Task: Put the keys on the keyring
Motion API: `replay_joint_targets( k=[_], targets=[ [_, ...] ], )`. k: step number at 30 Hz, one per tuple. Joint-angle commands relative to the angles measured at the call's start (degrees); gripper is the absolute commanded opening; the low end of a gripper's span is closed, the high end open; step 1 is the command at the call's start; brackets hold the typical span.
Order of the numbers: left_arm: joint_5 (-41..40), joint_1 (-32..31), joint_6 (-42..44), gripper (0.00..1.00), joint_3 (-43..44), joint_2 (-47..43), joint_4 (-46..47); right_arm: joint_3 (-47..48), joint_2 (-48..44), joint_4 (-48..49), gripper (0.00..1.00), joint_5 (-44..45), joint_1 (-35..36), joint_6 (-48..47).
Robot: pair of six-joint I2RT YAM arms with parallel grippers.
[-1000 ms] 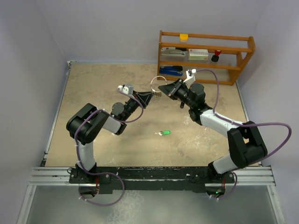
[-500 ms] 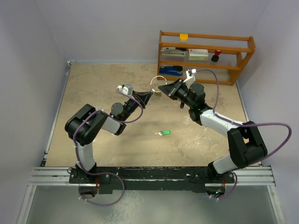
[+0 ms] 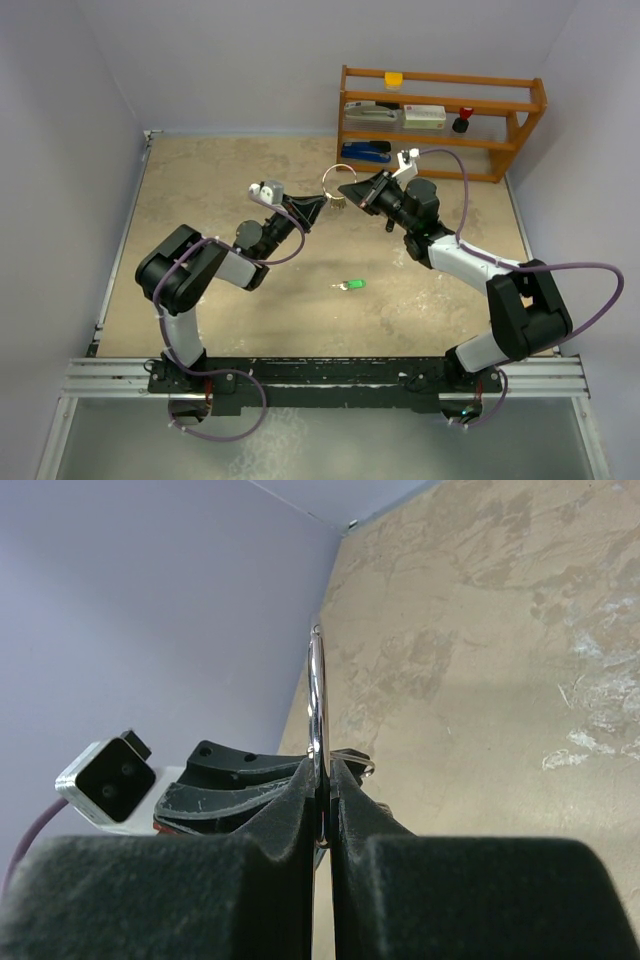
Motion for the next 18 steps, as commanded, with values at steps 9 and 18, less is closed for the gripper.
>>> replay_joint_targets(
  k=[9, 18],
  targets=[
    [0.5, -0.2, 1.0, 0.00, -0.4, -2.5, 11.2, -0.5, -2.7, 2.5, 0.00, -1.3, 0.1, -0.1],
    [0.8, -0.1, 7.7, 0.00, -1.5, -11.4, -6.4, -1.2, -1.5, 1.9, 0.00, -1.4, -1.4, -0.4]
  ],
)
